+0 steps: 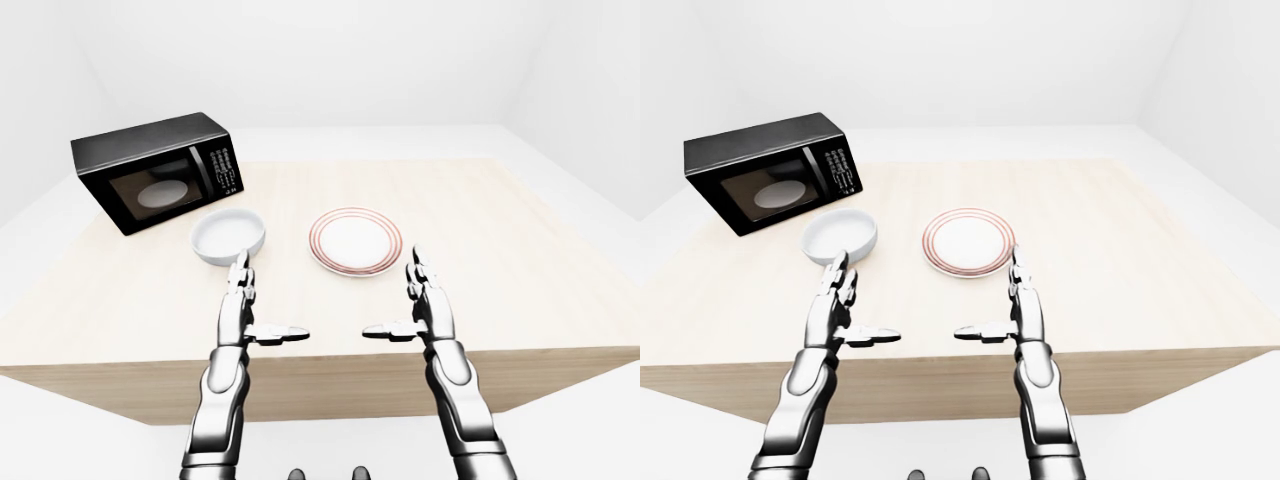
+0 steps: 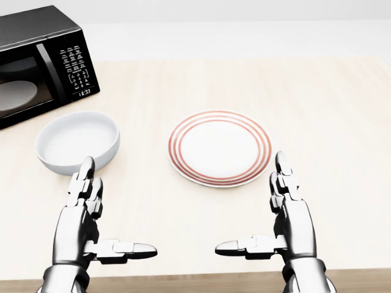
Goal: Pick up the white bowl and put it on the plate.
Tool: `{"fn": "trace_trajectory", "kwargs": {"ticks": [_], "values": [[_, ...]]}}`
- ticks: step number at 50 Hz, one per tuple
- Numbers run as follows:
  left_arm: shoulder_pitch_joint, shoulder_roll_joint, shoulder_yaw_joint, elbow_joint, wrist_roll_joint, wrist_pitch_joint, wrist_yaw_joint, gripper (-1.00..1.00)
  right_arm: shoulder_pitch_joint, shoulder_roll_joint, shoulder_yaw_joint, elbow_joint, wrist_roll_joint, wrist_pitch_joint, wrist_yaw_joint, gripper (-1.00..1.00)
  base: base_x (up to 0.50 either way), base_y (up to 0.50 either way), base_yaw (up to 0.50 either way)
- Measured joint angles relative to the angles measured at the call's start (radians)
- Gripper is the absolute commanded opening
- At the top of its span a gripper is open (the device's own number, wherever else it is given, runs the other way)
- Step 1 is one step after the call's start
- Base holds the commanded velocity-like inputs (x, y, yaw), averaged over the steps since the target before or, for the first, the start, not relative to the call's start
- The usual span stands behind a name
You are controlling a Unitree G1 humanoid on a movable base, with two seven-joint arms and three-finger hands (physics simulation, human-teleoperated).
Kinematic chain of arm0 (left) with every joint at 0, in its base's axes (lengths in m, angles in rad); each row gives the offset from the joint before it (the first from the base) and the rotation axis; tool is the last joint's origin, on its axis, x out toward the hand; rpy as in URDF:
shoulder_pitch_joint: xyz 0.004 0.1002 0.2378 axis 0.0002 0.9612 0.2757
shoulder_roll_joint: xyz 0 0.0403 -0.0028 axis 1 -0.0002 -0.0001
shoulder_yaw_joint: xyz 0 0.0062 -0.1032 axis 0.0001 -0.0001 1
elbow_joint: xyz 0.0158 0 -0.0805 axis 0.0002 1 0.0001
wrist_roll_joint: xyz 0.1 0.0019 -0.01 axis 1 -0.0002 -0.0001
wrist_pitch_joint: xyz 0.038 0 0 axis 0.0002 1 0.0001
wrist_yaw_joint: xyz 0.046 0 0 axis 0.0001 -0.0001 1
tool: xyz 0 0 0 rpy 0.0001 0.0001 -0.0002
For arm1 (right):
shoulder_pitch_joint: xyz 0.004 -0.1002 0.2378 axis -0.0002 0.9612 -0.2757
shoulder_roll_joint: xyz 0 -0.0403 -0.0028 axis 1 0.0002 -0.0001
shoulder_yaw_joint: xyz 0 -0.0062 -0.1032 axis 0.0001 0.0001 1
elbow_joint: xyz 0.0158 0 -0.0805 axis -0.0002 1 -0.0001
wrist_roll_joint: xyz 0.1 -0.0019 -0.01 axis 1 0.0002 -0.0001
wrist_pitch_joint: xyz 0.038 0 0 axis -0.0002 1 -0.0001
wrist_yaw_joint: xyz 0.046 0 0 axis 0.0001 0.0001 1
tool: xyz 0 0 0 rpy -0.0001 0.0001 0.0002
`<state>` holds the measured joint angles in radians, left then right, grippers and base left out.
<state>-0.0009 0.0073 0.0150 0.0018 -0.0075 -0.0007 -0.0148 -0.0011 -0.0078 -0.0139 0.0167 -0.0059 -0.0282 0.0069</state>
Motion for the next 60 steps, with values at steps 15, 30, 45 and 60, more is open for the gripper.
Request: {"fn": "trace_trajectory", "kwargs": {"ticks": [15,30,45,60], "values": [[-0.001,0.009,0.018,0.002,-0.009,-0.001,-0.018,1.00,0.004,-0.010,-0.011,0.025,-0.035,-0.059,0.003,1.00,0.00,0.00,0.00],[-0.001,0.010,0.022,0.003,-0.011,-0.001,-0.022,1.00,0.009,-0.013,-0.012,0.033,-0.061,-0.059,0.001,1.00,0.05,0.40,0.00],[-0.001,0.011,0.023,0.003,-0.011,-0.001,-0.023,1.00,0.012,-0.011,-0.010,0.032,-0.067,-0.059,0.002,1.00,0.06,0.45,0.00],[-0.001,0.012,0.023,0.003,-0.011,-0.001,-0.023,1.00,0.012,-0.011,-0.010,0.036,-0.065,-0.059,0.003,1.00,0.06,0.45,0.00]]}}
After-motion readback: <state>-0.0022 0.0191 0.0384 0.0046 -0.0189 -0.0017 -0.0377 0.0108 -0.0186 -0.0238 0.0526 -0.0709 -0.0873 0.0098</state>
